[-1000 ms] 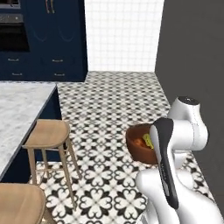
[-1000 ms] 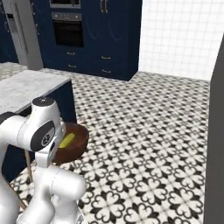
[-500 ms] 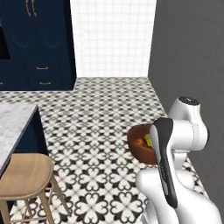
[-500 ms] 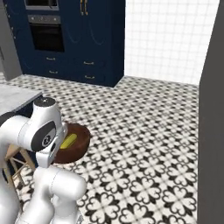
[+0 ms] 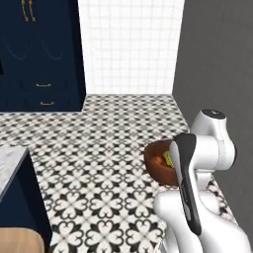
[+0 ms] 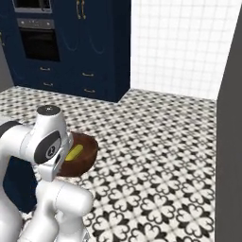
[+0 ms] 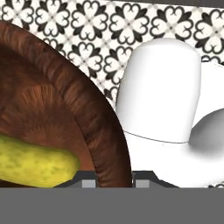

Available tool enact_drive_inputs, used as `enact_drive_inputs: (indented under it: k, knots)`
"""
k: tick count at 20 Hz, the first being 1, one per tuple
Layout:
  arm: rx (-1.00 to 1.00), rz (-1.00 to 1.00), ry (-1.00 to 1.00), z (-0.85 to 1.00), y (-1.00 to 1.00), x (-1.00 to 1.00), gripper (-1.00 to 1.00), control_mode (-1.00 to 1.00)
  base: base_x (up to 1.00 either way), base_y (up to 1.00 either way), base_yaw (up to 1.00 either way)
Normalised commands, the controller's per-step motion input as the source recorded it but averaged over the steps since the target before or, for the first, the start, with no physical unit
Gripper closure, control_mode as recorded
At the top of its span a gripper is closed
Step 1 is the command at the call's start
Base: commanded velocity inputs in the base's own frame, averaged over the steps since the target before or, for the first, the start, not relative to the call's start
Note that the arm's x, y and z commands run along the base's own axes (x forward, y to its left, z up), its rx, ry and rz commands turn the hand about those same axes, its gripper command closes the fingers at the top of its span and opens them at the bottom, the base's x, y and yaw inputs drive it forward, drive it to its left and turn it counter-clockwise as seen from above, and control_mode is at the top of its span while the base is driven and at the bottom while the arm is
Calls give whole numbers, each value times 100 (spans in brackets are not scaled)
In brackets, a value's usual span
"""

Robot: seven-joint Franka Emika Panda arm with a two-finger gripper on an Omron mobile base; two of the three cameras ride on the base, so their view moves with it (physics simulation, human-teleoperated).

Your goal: Pick the chicken drumstick and cucumber from their plates and place them in the bowl. Then put the bowl in the fridge.

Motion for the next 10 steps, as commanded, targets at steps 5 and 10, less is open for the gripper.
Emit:
enact_drive_inputs:
  k: [5, 10]
  knots:
    - [0, 0, 0, 0, 0, 0, 100, 100, 100, 23, 9]
    - [0, 0, 0, 0, 0, 0, 100, 100, 100, 23, 23]
